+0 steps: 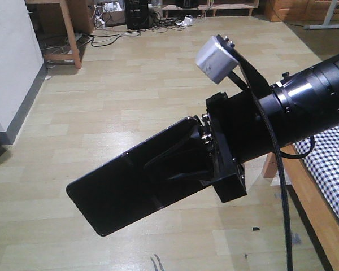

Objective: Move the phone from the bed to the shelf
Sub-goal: 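Hold the phone in the right gripper while the base turns away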

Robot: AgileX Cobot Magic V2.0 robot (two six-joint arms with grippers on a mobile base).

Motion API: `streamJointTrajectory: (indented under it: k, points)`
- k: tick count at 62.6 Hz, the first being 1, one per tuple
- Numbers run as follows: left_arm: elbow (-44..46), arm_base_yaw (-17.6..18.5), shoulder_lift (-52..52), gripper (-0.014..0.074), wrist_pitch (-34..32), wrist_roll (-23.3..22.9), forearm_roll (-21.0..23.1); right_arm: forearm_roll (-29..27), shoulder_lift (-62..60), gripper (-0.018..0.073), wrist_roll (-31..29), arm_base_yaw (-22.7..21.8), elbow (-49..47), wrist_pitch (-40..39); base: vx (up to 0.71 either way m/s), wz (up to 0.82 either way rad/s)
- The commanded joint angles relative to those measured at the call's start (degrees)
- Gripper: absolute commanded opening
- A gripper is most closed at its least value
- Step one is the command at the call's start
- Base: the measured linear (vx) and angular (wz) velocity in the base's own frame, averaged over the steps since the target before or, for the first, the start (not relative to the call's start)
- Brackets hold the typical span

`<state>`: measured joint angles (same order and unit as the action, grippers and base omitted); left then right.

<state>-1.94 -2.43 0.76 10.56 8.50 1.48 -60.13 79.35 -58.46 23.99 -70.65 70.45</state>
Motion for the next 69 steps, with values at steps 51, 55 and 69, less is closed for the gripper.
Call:
streamJointTrajectory:
  k: [51,55,69]
  points:
    - [1.22,0.20,0.77,0.0001,-4.15,-0.33,0.52,-4.60,-2.05,-0.0002,-0.25,-0.12,-1.44,3.23,0.15,0.01]
    - [1.22,0.20,0.77,0.0001,-4.15,-0.33,0.52,-4.60,-2.05,-0.0002,-0.25,-0.12,-1.44,3.23,0.22,-0.05]
    - [1.22,0.20,0.77,0.0001,-4.15,-0.33,0.52,-4.60,-2.05,-0.0002,-0.25,-0.12,-1.44,3.23,0.22,-0.06]
